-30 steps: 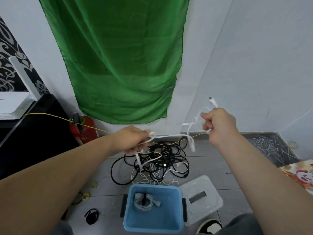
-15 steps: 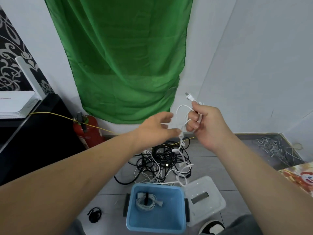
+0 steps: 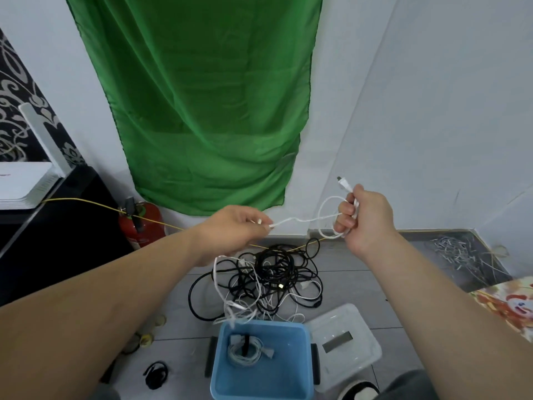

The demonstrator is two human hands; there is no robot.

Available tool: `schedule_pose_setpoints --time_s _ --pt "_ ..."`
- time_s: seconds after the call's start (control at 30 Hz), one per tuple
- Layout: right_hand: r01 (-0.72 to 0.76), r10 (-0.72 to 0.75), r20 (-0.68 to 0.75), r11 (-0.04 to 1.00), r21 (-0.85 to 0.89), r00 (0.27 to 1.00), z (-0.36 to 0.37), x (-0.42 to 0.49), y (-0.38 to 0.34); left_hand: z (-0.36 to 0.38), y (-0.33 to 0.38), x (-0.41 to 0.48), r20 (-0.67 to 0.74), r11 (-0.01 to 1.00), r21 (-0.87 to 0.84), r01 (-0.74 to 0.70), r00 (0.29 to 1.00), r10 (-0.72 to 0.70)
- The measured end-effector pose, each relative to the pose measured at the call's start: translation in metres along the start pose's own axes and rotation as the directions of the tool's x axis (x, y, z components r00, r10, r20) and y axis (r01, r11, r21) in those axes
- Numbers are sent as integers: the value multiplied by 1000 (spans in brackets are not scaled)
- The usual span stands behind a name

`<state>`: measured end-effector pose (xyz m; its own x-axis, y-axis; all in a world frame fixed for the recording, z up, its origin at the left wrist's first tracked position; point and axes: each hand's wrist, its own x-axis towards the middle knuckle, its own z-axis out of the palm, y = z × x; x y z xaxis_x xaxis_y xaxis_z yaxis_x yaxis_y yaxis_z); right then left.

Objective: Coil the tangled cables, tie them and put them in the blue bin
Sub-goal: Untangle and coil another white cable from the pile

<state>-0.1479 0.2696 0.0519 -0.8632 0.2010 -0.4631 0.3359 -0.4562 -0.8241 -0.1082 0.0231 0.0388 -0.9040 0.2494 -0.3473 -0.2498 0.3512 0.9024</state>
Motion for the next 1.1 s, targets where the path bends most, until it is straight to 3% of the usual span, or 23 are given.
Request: schedule_pose_setpoints --time_s 0.1,0.2,0.27,0.33,0.43,0.57,0.63,0.73,0.8,0.9,0.97,1.03,1.1 --pt "0 0 -112 1000 0 994 -7 8 0 -17 -3 -1 -42 999 26 -43 998 44" --pt "13 -11 -115 1000 15 993 -5 9 1 -21 -8 -1 -25 990 133 -48 998 51" --pt "5 -5 -21 999 33 1000 -3 7 3 -20 -13 -3 30 964 265 0 1000 -8" --pt "-24 15 150 998 61 989 -1 2 3 -15 -16 -3 99 954 291 70 990 -103" --pt "-66 49 362 997 34 931 9 -10 2 -2 -10 -2 217 980 94 175 957 -192" --pt "-48 92 449 993 -108 889 28 -23 16 20 13 -4 357 972 -173 162 930 -92" --pt "-66 111 452 991 -113 885 32 -23 20 28 24 -7 305 968 -236 91 952 -15" --pt "-92 125 429 991 -97 895 31 -21 18 31 27 -8 143 985 -172 -28 988 53" --pt "-27 91 384 985 -169 919 27 -18 18 26 25 -5 51 989 -135 -64 996 71" --pt "61 39 300 946 -318 953 20 -13 21 10 24 2 -93 985 -163 -48 995 33" --pt "34 69 320 952 -305 945 15 -12 18 -1 18 6 -238 985 -172 32 968 -74" --pt "-37 189 435 942 -334 881 12 -14 12 -6 12 8 -329 970 -196 142 922 -202" --pt "-102 399 547 864 -493 736 10 -22 10 -9 10 9 -355 952 -232 201 893 -275"
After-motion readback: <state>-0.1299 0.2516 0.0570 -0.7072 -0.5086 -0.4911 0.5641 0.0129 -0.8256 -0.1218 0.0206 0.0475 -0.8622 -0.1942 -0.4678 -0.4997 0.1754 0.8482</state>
